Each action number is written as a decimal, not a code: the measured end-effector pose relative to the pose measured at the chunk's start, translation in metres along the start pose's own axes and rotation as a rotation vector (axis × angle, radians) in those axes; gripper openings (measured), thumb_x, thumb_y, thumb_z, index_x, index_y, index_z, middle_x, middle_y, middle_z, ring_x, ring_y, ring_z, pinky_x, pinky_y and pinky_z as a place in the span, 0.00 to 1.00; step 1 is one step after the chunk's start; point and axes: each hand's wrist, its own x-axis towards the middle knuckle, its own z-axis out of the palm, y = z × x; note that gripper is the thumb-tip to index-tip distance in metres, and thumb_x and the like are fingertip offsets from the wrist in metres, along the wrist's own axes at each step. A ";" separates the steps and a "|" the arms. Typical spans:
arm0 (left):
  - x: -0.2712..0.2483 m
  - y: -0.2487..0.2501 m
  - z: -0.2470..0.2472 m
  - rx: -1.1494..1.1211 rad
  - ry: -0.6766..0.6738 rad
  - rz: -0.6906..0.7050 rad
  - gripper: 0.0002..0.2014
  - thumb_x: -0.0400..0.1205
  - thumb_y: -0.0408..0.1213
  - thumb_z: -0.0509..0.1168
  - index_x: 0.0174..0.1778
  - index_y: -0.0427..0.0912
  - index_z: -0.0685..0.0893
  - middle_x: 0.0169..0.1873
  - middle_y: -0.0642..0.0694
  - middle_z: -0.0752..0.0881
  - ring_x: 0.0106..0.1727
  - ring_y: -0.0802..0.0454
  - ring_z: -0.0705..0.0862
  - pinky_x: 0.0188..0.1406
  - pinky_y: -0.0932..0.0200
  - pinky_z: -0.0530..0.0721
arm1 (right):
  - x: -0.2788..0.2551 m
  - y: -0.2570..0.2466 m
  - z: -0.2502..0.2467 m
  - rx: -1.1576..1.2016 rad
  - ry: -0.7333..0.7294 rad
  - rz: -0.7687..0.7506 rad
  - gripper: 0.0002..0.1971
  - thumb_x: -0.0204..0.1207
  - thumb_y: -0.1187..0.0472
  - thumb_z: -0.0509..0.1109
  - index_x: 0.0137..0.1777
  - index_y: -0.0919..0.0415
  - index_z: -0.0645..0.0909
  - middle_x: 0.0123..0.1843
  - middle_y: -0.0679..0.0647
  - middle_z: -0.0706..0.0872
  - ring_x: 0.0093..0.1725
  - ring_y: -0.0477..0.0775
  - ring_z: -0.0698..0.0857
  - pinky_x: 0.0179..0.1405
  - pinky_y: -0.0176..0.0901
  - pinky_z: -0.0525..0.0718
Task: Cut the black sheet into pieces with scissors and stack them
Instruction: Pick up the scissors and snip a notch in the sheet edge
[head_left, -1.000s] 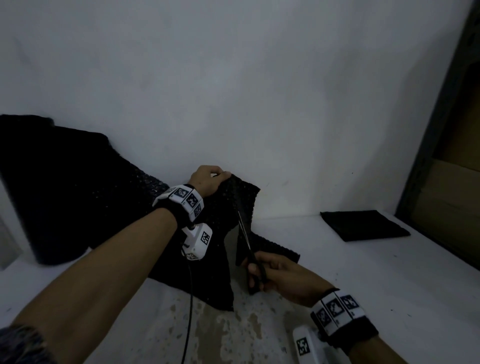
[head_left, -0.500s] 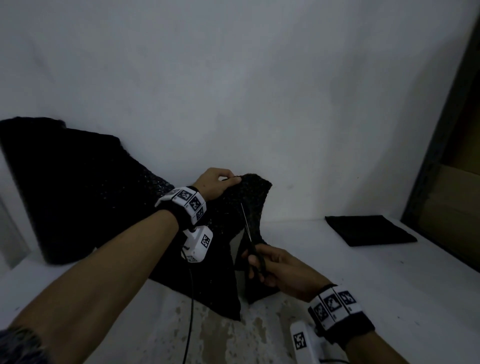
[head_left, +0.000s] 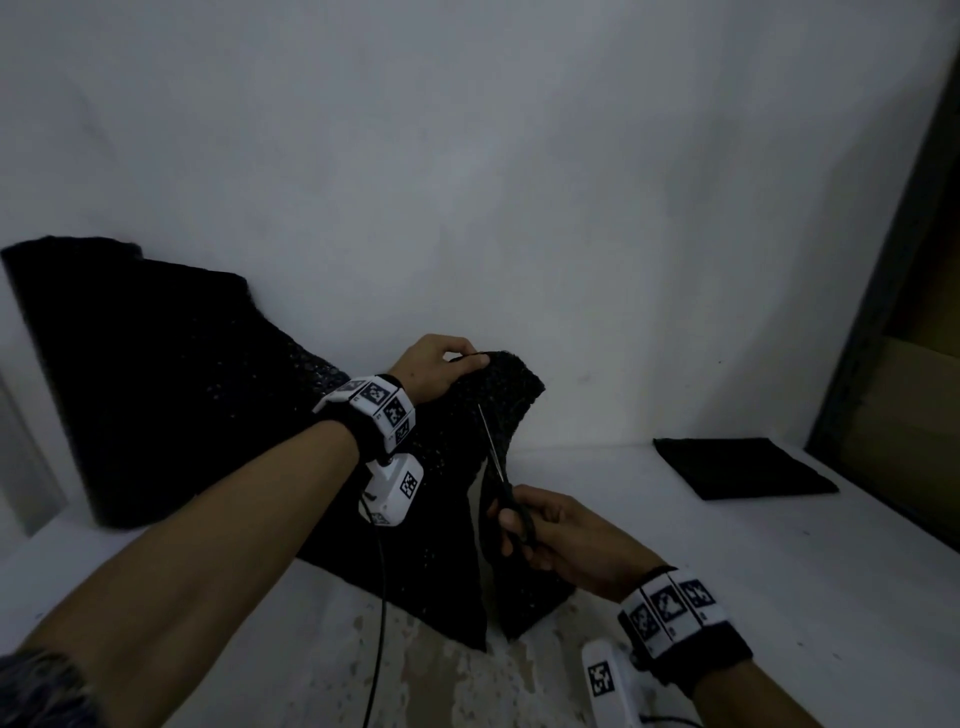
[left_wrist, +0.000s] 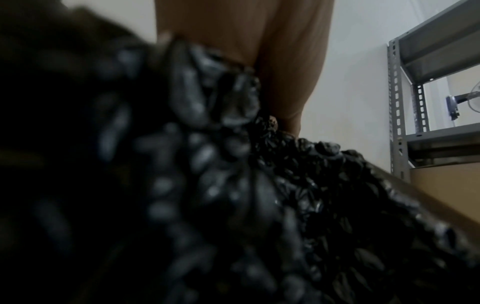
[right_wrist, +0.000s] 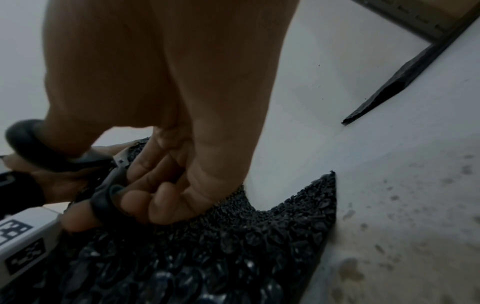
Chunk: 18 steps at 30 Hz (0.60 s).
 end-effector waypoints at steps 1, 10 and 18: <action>0.000 0.000 0.000 0.000 0.005 0.001 0.14 0.83 0.47 0.71 0.41 0.39 0.89 0.35 0.48 0.87 0.37 0.56 0.84 0.51 0.55 0.82 | -0.001 0.001 0.000 0.006 0.002 -0.005 0.16 0.80 0.50 0.72 0.59 0.62 0.83 0.40 0.58 0.85 0.29 0.47 0.72 0.29 0.37 0.67; 0.002 -0.004 0.003 0.026 0.044 -0.017 0.14 0.81 0.51 0.72 0.37 0.45 0.88 0.29 0.48 0.83 0.29 0.54 0.78 0.38 0.57 0.76 | -0.004 0.008 0.001 -0.003 0.020 -0.022 0.20 0.73 0.44 0.79 0.56 0.58 0.85 0.39 0.57 0.84 0.44 0.61 0.72 0.32 0.37 0.68; -0.002 0.002 0.009 0.012 0.027 -0.006 0.14 0.81 0.52 0.72 0.39 0.45 0.87 0.27 0.48 0.83 0.25 0.57 0.78 0.34 0.60 0.76 | -0.003 0.002 0.001 -0.007 0.041 -0.015 0.18 0.78 0.51 0.74 0.61 0.63 0.84 0.38 0.59 0.84 0.37 0.58 0.72 0.30 0.37 0.68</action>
